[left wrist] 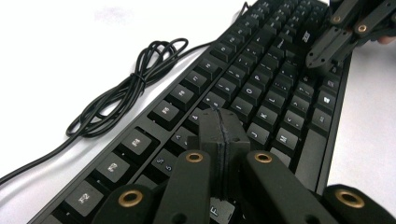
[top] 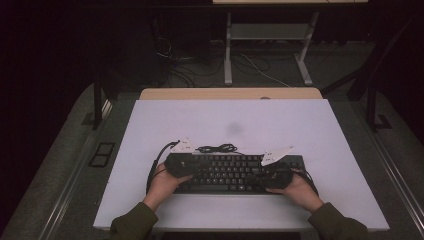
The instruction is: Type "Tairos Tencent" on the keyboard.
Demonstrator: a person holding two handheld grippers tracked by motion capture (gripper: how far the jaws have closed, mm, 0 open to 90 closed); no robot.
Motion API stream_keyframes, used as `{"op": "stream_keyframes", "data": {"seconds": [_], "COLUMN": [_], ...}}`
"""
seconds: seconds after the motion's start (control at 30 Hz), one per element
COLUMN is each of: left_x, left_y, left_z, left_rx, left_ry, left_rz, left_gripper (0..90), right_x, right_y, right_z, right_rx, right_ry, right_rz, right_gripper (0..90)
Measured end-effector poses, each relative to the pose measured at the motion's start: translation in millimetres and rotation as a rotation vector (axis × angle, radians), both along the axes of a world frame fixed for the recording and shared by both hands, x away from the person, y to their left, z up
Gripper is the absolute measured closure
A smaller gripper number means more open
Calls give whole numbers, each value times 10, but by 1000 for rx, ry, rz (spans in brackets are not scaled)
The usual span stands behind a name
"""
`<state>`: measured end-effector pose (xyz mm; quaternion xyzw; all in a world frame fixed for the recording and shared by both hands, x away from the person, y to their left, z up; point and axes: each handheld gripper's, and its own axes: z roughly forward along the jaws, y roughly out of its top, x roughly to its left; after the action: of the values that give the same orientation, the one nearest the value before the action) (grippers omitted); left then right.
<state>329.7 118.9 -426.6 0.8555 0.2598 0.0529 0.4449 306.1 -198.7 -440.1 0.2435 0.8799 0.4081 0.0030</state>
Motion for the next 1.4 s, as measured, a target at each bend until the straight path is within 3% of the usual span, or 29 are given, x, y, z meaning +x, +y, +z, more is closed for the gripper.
{"op": "stream_keyframes", "data": {"seconds": [0.37, 0.8, 1.23, 1.4], "left_x": [16, 22, 21, 11], "left_y": [9, -1, -2, 17], "left_z": [-50, -84, -76, -36], "left_rx": [48, 75, 75, 43], "left_ry": [20, 33, 33, 29], "left_rz": [4, 5, 9, 19], "left_gripper": [894, 893, 894, 894], "right_x": [-3, -4, -3, -5], "right_y": [1, 1, -1, 0], "right_z": [2, 2, 1, 1], "right_rx": [-2, -2, -2, -1], "right_ry": [0, 1, -1, 0], "right_rz": [1, -1, -1, -1], "right_gripper": [893, 893, 893, 893]}}
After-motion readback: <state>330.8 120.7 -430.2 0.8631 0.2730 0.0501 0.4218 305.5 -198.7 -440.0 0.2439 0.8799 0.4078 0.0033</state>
